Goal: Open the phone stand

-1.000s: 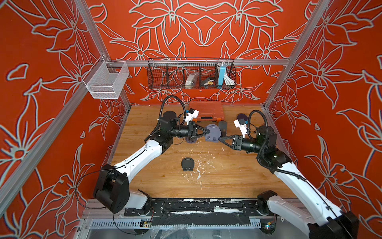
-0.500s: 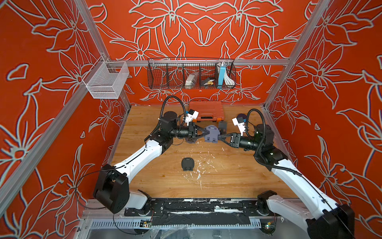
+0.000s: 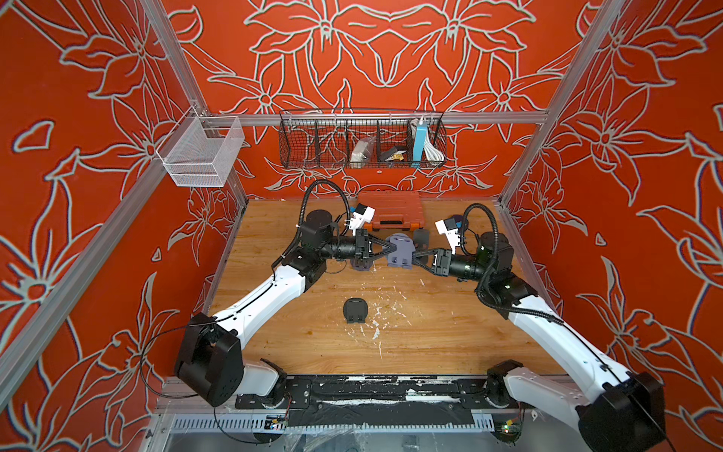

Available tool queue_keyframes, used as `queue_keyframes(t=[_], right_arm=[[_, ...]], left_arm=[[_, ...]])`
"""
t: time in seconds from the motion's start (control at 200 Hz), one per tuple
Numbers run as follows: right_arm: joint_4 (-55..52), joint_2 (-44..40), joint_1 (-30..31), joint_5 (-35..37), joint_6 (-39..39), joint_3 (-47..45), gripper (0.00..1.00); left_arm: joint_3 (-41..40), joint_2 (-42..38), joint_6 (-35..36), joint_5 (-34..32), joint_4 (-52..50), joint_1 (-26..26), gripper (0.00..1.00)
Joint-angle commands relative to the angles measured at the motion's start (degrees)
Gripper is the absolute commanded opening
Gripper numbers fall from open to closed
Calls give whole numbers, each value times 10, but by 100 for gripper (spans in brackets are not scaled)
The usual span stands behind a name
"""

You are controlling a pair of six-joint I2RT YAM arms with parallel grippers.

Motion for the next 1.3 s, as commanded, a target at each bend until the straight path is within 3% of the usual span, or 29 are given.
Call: queue_keyframes(t=[0.0, 0.266, 0.456, 0.661, 0.932, 1.298], right_arm=[[13, 20, 6, 4, 3, 11, 31], [48, 41, 17, 0, 20, 29, 30], [60, 52, 22, -19, 41, 29, 0], [-41, 73, 25, -32, 6, 34, 0], [-91, 177, 25, -109, 39, 36, 0], [-69, 207, 25, -130, 86, 6, 0]], left_arm=[[16, -8, -13, 41, 70, -8, 0], [11, 0, -12, 48, 86, -19, 0], [2, -2, -24, 52, 119, -20, 0], [20, -29, -8, 76, 132, -21, 0], [77, -64, 69, 83, 134, -19, 0], [75, -81, 179, -43, 218, 18, 0]])
